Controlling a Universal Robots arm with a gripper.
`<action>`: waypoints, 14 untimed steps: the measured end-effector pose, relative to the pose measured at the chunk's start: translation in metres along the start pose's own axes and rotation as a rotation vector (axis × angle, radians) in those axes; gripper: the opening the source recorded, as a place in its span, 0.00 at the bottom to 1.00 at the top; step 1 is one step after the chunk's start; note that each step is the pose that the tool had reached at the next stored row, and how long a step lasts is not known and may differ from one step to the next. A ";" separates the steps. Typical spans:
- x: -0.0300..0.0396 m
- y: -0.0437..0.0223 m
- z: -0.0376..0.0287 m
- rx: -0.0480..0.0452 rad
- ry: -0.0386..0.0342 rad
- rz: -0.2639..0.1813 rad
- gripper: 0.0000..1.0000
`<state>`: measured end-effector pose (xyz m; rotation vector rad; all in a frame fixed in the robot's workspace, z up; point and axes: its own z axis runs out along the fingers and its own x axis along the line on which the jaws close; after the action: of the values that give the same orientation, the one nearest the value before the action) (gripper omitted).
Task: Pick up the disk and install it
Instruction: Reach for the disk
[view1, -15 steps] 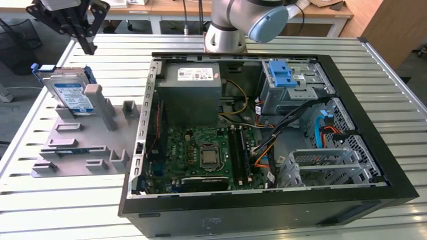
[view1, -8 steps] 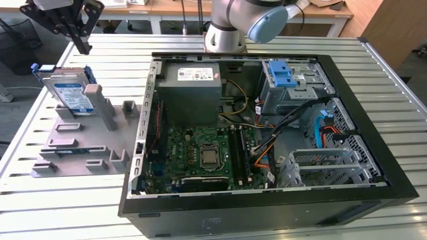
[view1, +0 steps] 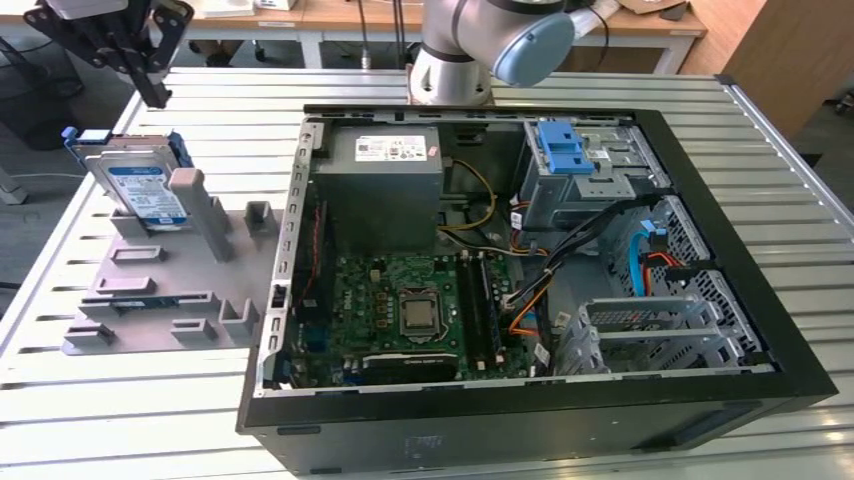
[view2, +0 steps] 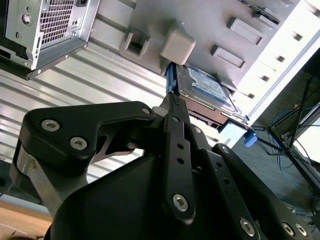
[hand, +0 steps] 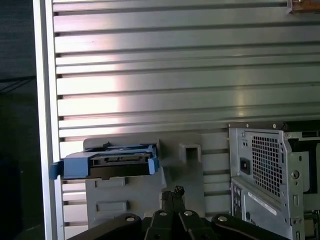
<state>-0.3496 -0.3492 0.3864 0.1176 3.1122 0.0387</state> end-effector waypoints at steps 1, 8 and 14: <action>0.0015 0.0001 0.0000 0.0000 0.0001 0.000 0.11; 0.0117 0.0009 0.0001 0.0000 0.0001 0.000 0.11; 0.0204 0.0019 0.0002 0.0000 0.0001 0.000 0.11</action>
<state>-0.3698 -0.3458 0.3857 0.1177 3.1123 0.0387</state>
